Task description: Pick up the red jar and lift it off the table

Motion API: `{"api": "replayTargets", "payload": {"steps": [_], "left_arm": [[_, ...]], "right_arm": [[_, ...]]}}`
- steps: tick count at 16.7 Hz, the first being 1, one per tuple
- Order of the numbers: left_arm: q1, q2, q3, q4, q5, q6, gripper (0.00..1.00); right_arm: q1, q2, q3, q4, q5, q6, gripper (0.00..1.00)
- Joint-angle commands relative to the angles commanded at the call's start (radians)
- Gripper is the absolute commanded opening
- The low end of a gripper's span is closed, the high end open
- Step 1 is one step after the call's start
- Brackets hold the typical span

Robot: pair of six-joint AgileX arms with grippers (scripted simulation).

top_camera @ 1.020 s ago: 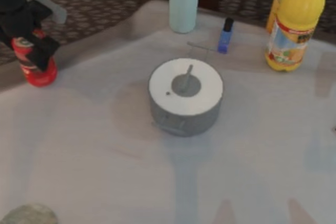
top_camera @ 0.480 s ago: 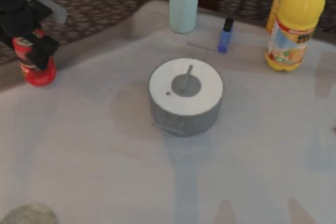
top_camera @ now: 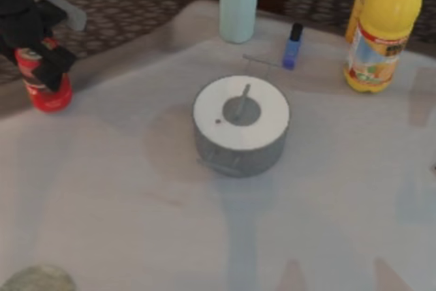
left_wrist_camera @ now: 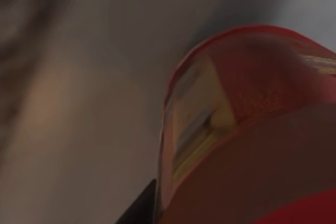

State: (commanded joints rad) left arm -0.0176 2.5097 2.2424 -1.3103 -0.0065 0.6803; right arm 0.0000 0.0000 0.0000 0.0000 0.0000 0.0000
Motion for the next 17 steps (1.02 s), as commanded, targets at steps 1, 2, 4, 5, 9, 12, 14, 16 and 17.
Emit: {"api": "replayTargets", "payload": {"steps": [1, 2, 4, 5, 9, 12, 14, 16, 17], "left_arm": [[0.000, -0.024, -0.023, -0.002, 0.000, 0.001, 0.00], [0.002, -0.058, -0.056, -0.006, -0.001, 0.001, 0.00], [0.007, -0.155, -0.138, -0.015, -0.002, -0.001, 0.00], [0.011, -0.213, -0.183, -0.020, -0.002, -0.003, 0.00], [0.022, -0.423, -0.364, -0.045, -0.004, -0.003, 0.00], [0.026, -0.485, -0.426, -0.058, -0.005, -0.002, 0.00], [0.026, -0.486, -0.427, -0.059, -0.005, -0.002, 0.00], [0.020, -0.483, -0.423, -0.057, -0.005, -0.001, 0.00], [0.019, -0.483, -0.423, -0.056, -0.005, -0.003, 0.00]], "right_arm": [[0.000, 0.000, 0.000, 0.000, 0.000, 0.000, 1.00], [0.000, 0.000, 0.000, 0.000, 0.000, 0.000, 1.00], [0.000, 0.000, 0.000, 0.000, 0.000, 0.000, 1.00], [0.000, 0.000, 0.000, 0.000, 0.000, 0.000, 1.00], [0.000, 0.000, 0.000, 0.000, 0.000, 0.000, 1.00], [0.000, 0.000, 0.000, 0.000, 0.000, 0.000, 1.00], [0.000, 0.000, 0.000, 0.000, 0.000, 0.000, 1.00], [0.000, 0.000, 0.000, 0.000, 0.000, 0.000, 1.00], [0.000, 0.000, 0.000, 0.000, 0.000, 0.000, 1.00]]}}
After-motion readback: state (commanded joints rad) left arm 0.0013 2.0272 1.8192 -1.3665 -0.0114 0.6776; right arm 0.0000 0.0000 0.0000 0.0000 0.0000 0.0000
